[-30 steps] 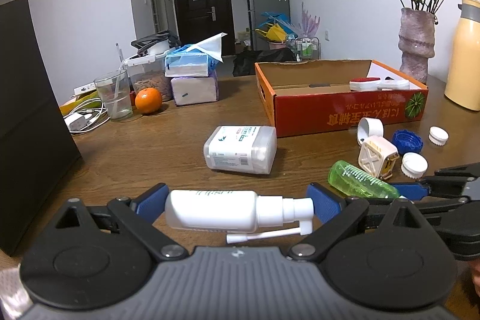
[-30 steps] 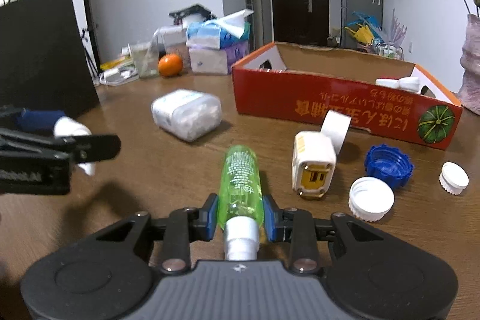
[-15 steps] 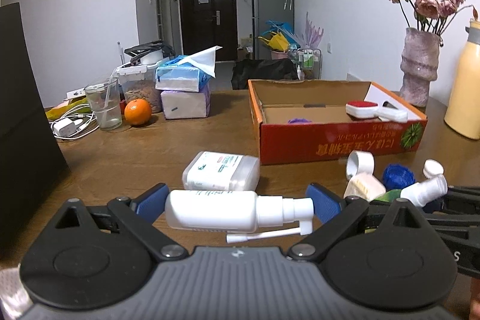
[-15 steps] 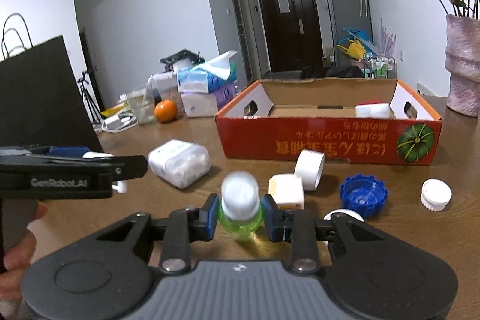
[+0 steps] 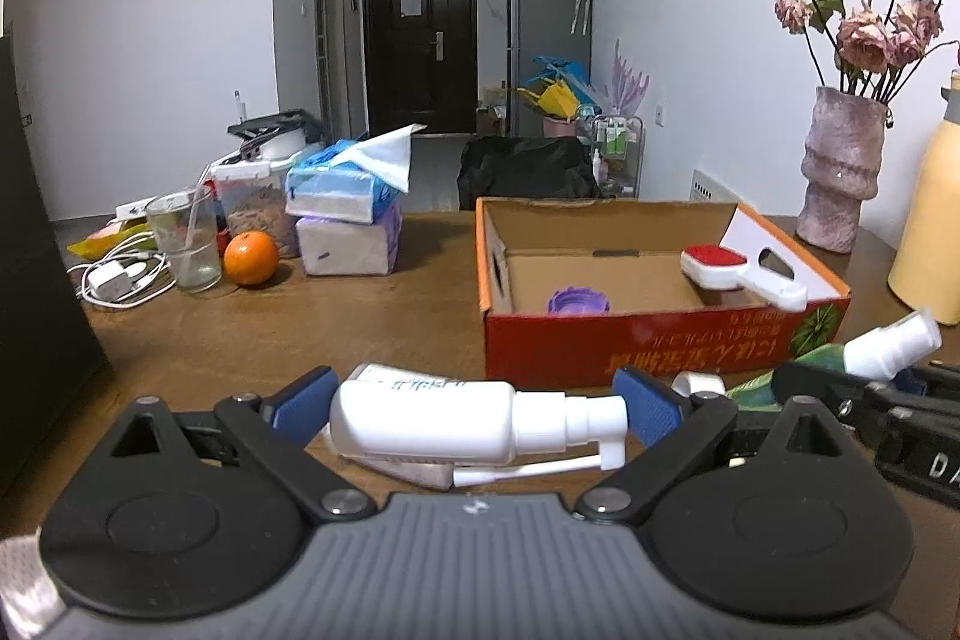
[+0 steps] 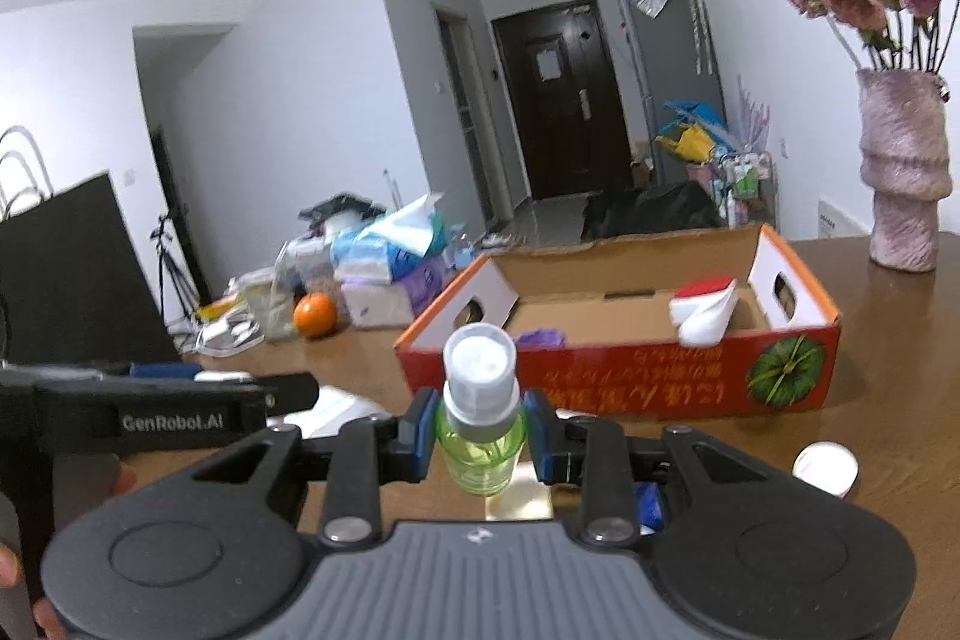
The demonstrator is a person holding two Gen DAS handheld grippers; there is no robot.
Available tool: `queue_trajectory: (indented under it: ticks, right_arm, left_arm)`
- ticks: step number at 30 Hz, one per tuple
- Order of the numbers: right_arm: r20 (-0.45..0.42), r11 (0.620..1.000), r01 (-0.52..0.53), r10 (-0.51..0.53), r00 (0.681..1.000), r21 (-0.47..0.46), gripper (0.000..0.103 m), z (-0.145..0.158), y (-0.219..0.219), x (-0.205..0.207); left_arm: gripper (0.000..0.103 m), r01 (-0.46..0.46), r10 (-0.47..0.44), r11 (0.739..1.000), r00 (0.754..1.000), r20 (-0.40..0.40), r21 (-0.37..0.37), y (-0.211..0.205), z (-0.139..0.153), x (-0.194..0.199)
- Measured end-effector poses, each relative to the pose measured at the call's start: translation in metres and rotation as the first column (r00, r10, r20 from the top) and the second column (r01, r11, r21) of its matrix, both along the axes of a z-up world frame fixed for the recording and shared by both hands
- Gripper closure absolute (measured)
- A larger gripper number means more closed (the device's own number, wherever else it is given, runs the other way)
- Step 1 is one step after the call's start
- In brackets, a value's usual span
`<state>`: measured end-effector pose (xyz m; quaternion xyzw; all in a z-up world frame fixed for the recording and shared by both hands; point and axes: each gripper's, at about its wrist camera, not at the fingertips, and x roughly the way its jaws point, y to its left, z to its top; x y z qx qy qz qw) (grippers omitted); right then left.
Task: Organize rigid objects
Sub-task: 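Carry both spray bottles over the box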
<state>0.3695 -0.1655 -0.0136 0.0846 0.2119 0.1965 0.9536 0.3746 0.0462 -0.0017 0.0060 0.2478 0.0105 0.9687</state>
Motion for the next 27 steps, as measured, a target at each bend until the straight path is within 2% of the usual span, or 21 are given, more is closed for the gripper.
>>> queue_trajectory:
  ticks: [8,18,27]
  right_arm:
    - [0.07,0.996,0.076,-0.079,0.994,0.045,0.073,0.016,-0.022,0.025]
    - [0.08,0.986,0.126,-0.134,0.988,0.106,0.073,0.019,-0.037,0.071]
    - [0.081,0.984,0.143,-0.152,0.985,0.105,0.073,0.016,-0.038,0.112]
  left_arm:
    - [0.003,-0.014,0.015,0.999,1.0,0.027,-0.047,-0.016,0.01,0.029]
    - [0.003,-0.055,0.058,0.997,0.997,0.053,-0.058,-0.032,0.012,0.073]
    - [0.003,-0.084,0.087,0.995,0.995,0.048,-0.062,-0.036,0.008,0.112]
